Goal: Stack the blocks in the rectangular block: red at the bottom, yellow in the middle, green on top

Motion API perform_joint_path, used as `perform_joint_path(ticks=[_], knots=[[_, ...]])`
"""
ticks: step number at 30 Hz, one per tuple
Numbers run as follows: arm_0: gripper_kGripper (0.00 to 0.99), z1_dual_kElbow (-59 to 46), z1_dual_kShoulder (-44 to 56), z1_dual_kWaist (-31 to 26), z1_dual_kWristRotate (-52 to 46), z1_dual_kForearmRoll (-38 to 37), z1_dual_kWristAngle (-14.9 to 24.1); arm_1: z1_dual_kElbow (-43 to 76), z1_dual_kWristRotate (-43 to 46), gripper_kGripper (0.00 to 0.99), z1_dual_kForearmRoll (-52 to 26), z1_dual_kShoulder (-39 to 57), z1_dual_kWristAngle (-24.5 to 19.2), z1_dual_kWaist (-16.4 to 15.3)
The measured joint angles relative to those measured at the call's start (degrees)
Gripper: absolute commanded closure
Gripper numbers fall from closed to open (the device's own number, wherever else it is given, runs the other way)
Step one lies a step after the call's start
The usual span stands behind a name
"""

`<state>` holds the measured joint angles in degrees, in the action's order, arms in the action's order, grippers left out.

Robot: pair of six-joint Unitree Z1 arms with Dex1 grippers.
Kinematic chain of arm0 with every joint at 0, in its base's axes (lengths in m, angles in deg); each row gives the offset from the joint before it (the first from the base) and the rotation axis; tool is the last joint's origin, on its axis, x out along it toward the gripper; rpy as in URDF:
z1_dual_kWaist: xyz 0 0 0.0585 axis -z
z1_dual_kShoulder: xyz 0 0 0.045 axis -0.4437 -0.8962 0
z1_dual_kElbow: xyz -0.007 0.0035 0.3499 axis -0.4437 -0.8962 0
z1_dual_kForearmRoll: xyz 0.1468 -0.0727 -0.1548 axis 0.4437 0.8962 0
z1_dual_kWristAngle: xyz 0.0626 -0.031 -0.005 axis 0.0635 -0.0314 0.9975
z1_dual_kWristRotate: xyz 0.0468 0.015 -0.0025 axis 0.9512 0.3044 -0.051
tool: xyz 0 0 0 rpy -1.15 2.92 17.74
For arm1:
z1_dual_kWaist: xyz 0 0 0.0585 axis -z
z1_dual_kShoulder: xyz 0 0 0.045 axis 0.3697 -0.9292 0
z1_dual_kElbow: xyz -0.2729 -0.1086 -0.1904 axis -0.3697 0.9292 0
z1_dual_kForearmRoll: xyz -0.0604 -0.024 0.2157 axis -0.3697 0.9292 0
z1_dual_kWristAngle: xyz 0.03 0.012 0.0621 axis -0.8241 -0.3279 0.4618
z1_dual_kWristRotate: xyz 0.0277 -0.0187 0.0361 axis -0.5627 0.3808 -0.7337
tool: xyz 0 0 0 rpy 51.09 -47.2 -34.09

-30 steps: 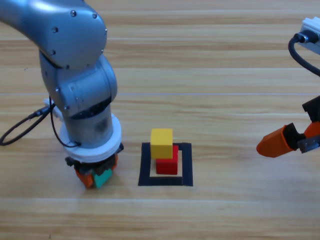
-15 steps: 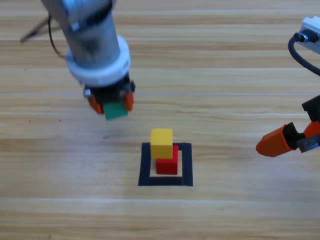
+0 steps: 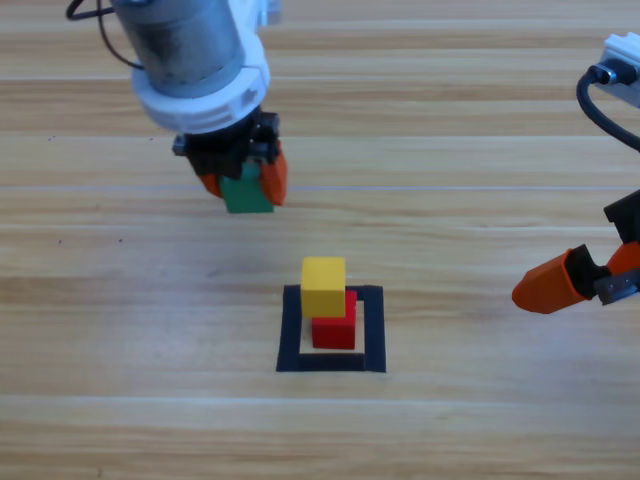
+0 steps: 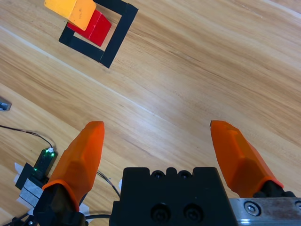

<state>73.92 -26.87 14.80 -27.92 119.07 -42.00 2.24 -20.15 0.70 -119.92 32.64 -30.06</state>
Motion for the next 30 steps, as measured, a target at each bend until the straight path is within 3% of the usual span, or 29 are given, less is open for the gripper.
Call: perform_joint_path(ticks=[11, 22, 30], knots=[[0.926, 7.39, -4.41, 6.07, 0.19, 4.38, -0.07, 0.00, 0.00, 0.000, -0.01, -0.09, 0.00, 0.00], [0.921, 7.55, -4.76, 6.91, -9.59, 5.12, -0.20, 0.00, 0.00, 0.000, -0.14, -0.10, 0.00, 0.00], [0.921, 9.64, -7.60, 8.96, -11.35, 5.14, -0.20, 0.00, 0.00, 0.000, -0.14, -0.17, 0.00, 0.00]])
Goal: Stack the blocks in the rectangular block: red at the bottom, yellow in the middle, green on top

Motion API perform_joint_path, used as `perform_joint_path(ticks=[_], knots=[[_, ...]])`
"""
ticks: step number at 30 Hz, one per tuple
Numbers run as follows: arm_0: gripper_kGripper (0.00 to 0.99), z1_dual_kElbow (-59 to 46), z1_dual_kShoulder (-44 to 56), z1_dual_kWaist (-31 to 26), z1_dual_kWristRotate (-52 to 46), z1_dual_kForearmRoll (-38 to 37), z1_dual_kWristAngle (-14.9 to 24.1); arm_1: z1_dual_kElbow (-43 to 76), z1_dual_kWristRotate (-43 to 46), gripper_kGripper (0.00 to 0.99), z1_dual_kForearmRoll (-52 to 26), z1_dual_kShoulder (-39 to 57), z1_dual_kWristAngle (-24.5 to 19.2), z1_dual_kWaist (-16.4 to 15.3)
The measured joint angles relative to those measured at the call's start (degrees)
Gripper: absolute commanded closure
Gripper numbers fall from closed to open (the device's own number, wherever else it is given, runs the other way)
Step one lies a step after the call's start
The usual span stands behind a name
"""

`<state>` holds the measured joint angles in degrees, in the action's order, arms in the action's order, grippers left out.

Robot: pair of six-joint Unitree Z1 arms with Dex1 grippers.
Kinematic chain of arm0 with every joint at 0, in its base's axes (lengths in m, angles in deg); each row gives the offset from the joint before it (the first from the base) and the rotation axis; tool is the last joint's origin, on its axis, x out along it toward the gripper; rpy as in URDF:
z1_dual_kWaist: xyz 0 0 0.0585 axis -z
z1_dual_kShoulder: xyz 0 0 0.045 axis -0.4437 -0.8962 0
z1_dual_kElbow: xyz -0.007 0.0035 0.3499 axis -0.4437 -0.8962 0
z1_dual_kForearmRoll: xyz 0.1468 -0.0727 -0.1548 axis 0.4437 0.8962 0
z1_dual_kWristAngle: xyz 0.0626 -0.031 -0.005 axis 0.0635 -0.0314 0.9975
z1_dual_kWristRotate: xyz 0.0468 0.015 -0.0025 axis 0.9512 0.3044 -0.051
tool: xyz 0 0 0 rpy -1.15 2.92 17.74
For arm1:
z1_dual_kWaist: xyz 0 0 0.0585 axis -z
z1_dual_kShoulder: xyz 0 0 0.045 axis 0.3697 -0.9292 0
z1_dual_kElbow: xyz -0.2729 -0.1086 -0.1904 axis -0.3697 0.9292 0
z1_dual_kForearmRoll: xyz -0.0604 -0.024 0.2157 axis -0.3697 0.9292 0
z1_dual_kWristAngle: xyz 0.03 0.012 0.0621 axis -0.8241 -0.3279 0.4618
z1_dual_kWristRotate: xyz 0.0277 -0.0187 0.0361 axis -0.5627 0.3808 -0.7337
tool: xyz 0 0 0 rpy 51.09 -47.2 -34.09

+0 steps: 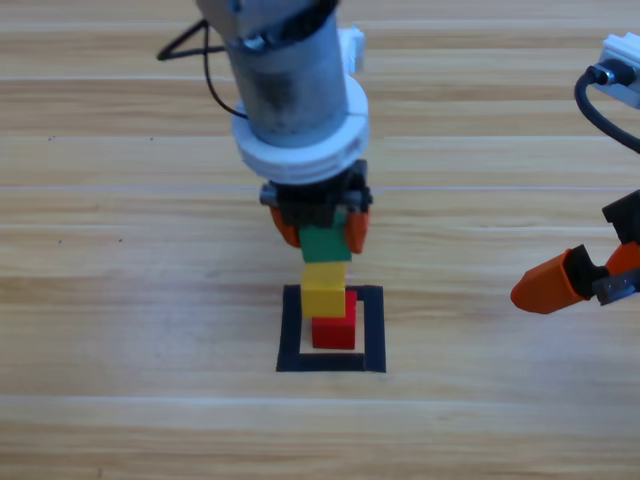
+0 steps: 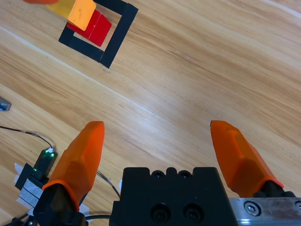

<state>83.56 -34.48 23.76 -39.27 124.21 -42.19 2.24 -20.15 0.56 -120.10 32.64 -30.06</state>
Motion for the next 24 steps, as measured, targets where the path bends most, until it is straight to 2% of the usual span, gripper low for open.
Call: perform_joint_path(ticks=[24], knots=[[0.921, 0.42, -2.95, 0.64, -0.65, 0.00, 0.57, 0.00, 0.00, 0.000, -0.07, -0.19, 0.00, 0.00]])
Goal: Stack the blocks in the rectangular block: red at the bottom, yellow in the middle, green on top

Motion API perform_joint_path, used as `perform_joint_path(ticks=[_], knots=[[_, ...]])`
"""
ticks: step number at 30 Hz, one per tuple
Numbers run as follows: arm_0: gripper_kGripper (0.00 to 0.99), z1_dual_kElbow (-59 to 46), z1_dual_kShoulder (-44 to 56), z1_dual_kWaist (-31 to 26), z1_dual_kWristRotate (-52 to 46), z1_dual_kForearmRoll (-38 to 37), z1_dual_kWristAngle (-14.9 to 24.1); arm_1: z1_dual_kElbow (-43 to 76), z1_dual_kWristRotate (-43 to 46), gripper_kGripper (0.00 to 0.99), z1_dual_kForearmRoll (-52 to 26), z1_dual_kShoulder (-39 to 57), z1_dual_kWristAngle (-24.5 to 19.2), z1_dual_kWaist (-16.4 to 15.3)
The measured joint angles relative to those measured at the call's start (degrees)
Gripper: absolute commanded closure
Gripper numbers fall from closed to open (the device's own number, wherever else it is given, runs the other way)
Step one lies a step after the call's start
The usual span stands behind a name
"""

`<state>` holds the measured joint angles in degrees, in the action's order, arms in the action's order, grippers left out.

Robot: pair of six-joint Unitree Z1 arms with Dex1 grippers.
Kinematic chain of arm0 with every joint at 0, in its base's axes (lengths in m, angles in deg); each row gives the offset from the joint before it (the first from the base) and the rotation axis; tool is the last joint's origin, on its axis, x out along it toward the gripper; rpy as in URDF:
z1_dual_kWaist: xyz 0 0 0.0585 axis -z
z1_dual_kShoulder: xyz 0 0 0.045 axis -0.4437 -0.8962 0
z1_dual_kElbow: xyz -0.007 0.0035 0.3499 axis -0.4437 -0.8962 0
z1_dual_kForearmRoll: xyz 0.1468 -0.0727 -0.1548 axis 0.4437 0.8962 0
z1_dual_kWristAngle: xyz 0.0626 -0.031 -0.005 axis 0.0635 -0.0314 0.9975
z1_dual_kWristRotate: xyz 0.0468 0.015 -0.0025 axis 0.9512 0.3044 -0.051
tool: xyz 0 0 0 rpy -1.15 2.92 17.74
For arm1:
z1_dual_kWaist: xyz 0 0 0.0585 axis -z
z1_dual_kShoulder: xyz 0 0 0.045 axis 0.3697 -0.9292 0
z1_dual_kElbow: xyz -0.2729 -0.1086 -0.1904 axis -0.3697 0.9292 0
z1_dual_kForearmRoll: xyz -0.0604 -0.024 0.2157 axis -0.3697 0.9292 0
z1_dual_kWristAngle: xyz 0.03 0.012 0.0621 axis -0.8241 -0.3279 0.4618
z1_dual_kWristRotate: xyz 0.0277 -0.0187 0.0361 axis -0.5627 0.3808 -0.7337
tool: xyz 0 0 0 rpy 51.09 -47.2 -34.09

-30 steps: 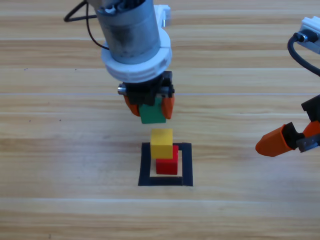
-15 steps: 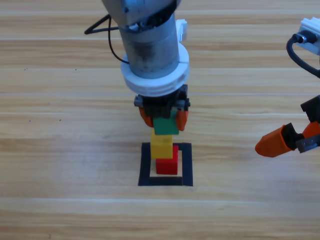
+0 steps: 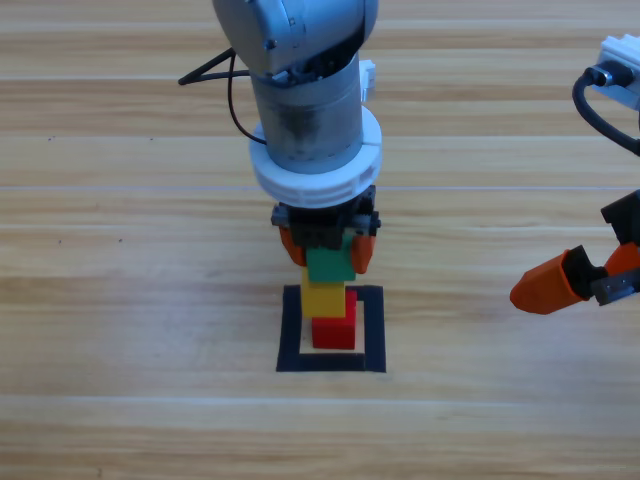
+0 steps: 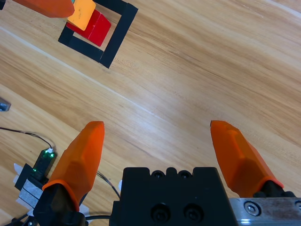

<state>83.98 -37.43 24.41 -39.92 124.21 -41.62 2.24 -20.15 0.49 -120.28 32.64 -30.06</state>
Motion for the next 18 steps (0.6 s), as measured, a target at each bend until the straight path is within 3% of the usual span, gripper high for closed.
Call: perform_joint_path(ticks=[18], knots=[[0.921, 0.00, -1.06, 0.00, -0.28, 0.00, 0.70, 0.00, 0.00, 0.000, 0.00, -0.02, 0.00, 0.00]])
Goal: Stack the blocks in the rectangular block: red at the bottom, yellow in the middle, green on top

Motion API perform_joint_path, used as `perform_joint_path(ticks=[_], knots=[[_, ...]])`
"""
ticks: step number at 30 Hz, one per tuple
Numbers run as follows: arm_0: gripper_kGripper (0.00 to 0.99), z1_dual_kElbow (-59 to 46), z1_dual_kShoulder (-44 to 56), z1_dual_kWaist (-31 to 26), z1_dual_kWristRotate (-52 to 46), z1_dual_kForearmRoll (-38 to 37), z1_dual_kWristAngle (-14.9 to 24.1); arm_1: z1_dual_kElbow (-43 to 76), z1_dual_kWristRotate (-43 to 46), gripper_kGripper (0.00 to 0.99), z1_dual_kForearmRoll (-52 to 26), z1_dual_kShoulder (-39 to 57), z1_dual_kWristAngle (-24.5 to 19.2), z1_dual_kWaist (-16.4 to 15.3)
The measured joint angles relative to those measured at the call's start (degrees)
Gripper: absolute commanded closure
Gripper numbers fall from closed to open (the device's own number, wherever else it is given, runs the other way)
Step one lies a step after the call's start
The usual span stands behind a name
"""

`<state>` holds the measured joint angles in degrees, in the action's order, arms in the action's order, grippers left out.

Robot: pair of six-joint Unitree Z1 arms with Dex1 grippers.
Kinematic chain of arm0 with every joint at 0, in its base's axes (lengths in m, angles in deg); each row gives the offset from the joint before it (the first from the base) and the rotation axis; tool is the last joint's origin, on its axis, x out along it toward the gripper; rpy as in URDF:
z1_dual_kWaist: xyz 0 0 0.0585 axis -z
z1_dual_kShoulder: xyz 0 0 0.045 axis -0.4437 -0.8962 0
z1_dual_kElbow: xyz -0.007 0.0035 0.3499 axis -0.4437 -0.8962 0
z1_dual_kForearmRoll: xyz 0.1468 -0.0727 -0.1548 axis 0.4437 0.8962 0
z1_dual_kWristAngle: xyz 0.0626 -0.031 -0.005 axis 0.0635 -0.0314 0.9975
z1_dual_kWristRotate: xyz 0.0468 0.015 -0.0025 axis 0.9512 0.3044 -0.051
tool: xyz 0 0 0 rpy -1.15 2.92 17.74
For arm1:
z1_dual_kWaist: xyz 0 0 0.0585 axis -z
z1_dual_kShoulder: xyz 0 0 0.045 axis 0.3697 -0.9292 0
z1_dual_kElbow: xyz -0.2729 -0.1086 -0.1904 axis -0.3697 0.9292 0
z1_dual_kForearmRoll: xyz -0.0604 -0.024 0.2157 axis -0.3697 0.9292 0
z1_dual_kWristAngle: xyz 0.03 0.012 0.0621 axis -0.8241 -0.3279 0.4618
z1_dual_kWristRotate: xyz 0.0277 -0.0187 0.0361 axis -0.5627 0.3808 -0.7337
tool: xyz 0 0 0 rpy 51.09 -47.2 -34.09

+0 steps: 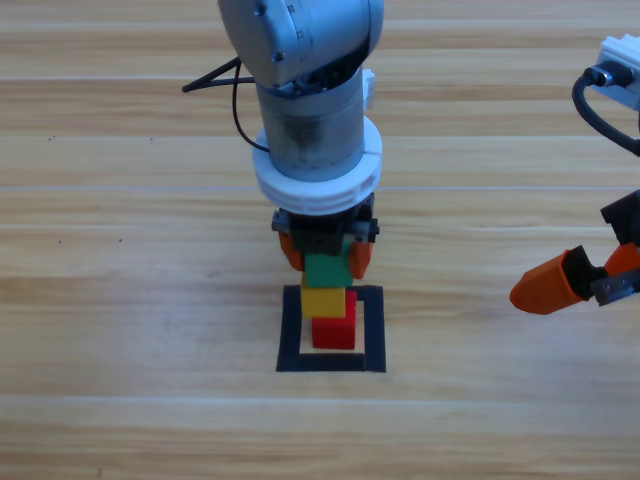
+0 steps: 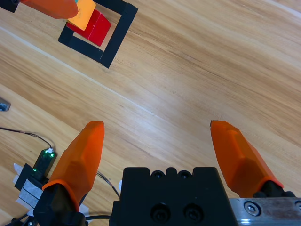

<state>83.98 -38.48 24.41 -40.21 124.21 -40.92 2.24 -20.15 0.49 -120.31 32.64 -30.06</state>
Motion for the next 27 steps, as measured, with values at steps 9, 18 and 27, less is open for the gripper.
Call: perform_joint_path(ticks=[9, 18, 27], knots=[[0.732, 0.00, 0.00, 0.03, -0.01, 0.00, 0.29, 0.00, 0.02, 0.000, -0.10, -0.03, 0.00, 0.00], [0.000, 0.42, 0.00, 1.22, -1.22, -0.01, 0.67, 0.01, 1.95, 0.000, -0.31, -0.27, 0.00, -0.07], [0.000, 0.45, 0.01, 1.99, -1.77, -0.01, 1.18, 0.02, 2.18, 0.000, -1.20, -2.13, -2.70, -1.47]])
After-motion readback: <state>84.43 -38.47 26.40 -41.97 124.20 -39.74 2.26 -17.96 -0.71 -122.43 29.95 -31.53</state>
